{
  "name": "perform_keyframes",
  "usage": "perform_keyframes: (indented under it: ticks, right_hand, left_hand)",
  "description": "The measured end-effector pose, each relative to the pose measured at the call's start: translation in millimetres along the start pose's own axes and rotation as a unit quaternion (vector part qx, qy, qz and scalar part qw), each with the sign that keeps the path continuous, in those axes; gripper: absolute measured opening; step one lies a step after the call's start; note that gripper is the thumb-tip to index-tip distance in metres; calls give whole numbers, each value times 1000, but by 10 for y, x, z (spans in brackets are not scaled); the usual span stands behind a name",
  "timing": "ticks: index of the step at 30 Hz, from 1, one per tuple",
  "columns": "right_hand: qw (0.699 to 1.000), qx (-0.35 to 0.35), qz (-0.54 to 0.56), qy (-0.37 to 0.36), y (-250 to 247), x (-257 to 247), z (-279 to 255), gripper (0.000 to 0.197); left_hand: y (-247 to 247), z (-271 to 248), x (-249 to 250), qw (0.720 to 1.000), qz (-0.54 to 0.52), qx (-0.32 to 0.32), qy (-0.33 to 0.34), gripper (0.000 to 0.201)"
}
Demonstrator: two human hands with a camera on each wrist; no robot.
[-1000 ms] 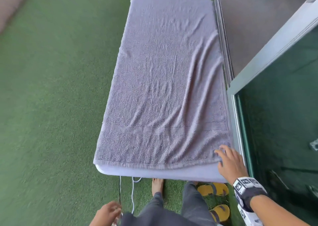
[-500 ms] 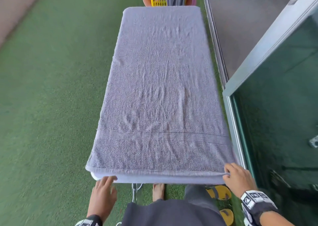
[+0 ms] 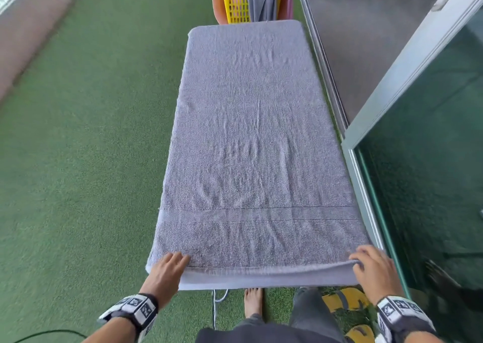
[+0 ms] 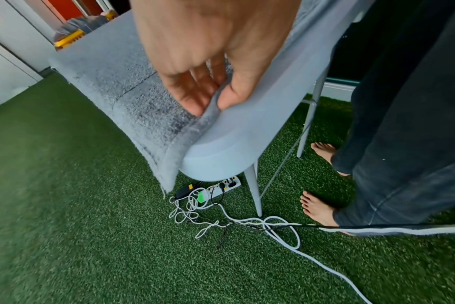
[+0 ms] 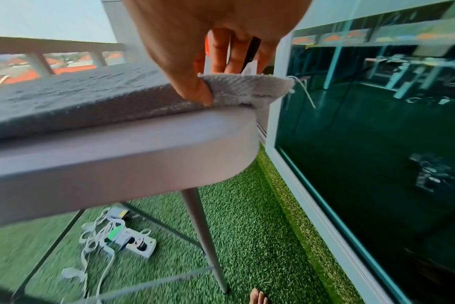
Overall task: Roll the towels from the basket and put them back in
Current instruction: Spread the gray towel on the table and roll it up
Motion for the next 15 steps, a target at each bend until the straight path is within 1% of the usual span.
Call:
perform_keyframes:
  ticks: [2, 3, 4, 6, 7, 9, 11, 13, 14, 15]
  right_hand:
    - [999, 18, -8, 26, -52, 70, 17, 22]
    - [999, 24, -9, 32, -77, 92, 22, 21]
    - [999, 29, -10, 32, -93, 104, 27, 21]
    - [999, 33, -12, 19, -120, 94, 30, 23]
    - [999, 34, -15, 15, -126, 82, 23, 24]
    - [999, 31, -28, 7, -125, 52, -6, 25]
    - [999, 10, -47, 7, -71, 48, -32, 25]
    - [998, -14, -61, 9, 5, 47, -38, 28]
    - [998, -20, -63, 8, 27, 42, -31, 29]
    - [998, -23, -62, 9, 30, 36, -25, 30]
  left_hand:
    - [-2, 26, 5, 1000, 5, 10, -15, 62]
    - [-20, 42, 27, 1000, 8, 17, -17, 58]
    - [-44, 54, 63, 1000, 14, 22, -13, 52]
    - [-108, 61, 133, 999, 33, 26, -5, 32]
    - [-146, 58, 153, 999, 39, 27, -6, 26]
    - [-178, 46, 138, 999, 36, 32, -19, 28]
    - [-170, 32, 116, 998, 25, 41, -30, 29]
    - [-133, 21, 103, 998, 21, 48, -35, 23]
    - [-120, 14, 101, 998, 22, 52, -35, 26]
    - [-110, 0, 109, 998, 19, 55, -34, 36]
Point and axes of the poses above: each hand's wrist, its own z-axis towards the middle knuckle, its own y-axis out of the palm, x = y × z, the point moved 7 cm from there along z, towards the middle knuckle, and after that the axes turned 11 degrees about -z, right-handed, at the moved point
